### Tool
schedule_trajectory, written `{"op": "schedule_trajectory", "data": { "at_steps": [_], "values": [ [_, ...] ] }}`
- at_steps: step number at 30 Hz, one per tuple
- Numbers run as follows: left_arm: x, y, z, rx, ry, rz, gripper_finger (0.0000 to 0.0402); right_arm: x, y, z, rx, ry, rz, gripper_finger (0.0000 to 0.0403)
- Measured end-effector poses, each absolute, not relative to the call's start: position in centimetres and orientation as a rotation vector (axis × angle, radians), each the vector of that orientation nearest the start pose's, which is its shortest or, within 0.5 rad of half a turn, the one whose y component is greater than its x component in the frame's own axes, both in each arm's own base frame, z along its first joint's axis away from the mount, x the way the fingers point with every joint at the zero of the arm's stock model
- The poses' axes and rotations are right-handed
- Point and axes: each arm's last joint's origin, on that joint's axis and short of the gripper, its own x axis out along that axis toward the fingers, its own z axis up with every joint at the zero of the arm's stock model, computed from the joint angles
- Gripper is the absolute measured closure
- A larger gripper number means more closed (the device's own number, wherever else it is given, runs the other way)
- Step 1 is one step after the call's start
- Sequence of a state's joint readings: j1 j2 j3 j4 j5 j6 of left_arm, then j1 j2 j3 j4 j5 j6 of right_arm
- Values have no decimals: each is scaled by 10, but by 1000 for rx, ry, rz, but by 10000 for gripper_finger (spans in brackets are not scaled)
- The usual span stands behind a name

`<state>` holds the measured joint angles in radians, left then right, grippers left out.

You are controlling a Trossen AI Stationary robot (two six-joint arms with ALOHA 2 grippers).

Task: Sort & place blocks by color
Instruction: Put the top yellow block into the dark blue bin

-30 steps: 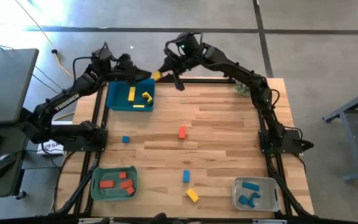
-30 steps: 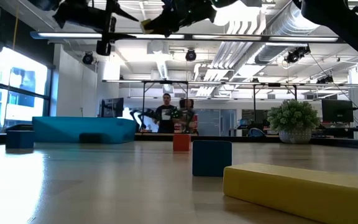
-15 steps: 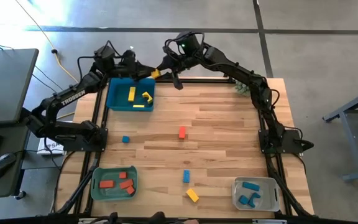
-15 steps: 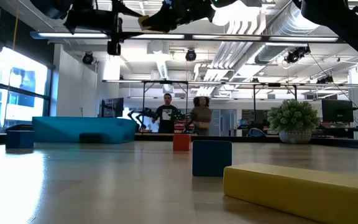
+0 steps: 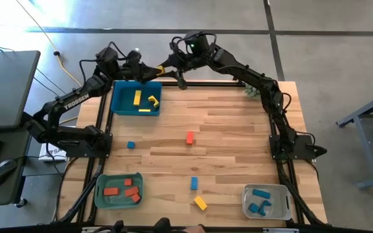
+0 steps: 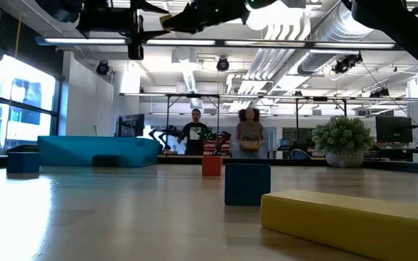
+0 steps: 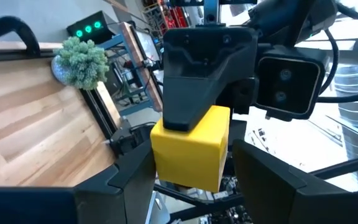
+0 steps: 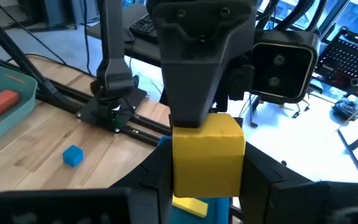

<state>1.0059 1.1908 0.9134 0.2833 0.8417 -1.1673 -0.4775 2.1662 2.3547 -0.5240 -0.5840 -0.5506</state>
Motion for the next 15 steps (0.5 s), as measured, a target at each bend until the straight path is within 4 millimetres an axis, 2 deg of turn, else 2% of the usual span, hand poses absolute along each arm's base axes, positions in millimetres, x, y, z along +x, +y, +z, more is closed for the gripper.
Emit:
{"op": "schedule_trajectory", "data": {
  "at_steps": [6,15],
  "values": [
    [158,209,340,-1124,-99,143,216,437,-208,397,-376,251,181,296],
    [158,209,340,-1093,-94,142,291,437,-208,398,-392,245,181,296]
  ]
}}
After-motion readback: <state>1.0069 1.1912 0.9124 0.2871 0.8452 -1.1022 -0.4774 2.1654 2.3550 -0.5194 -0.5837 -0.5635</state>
